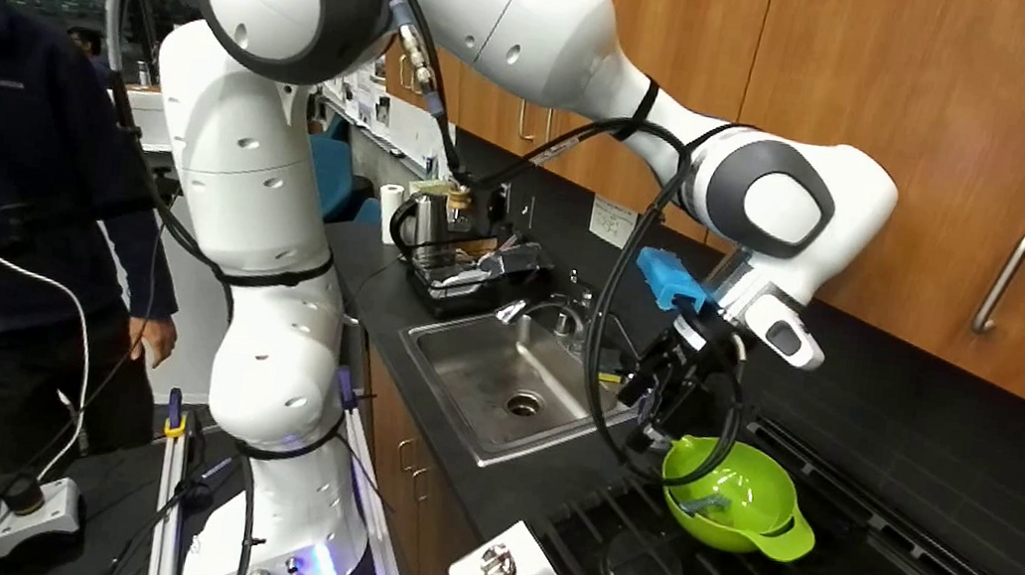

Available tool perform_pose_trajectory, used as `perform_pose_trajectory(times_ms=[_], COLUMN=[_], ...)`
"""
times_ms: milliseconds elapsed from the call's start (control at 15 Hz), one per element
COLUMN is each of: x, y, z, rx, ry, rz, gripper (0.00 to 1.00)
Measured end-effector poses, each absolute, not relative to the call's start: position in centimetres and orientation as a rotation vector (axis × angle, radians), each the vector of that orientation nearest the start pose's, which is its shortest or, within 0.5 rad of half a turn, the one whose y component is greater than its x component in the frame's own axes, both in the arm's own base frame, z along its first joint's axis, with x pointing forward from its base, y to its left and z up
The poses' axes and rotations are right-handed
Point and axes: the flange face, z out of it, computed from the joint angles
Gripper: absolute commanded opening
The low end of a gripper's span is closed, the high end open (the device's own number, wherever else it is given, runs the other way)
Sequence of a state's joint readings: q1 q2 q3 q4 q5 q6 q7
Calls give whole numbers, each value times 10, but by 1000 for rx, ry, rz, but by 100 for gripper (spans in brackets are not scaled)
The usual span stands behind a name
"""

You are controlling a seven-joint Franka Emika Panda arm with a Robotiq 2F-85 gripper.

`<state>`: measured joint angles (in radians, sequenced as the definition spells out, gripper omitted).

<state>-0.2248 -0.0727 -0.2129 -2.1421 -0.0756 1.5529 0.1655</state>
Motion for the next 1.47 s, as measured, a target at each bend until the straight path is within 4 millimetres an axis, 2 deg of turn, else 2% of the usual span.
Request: perform_pose_trajectory(times_ms=[200, 333, 867, 1000, 1200, 1333, 1467], x=[367, 356, 360, 369, 375, 368, 353], y=[-237, -242, -232, -222, -206, -202, -204], z=[411, 416, 416, 428, 458, 477, 485], rx=[-2734, -2704, -2721, -2783, -2910, -2946, -2923], ry=[1005, 1029, 993, 917, 769, 699, 610], rz=[824, 806, 805, 774, 694, 634, 567], gripper=[100, 100, 100, 100, 100, 100, 100])
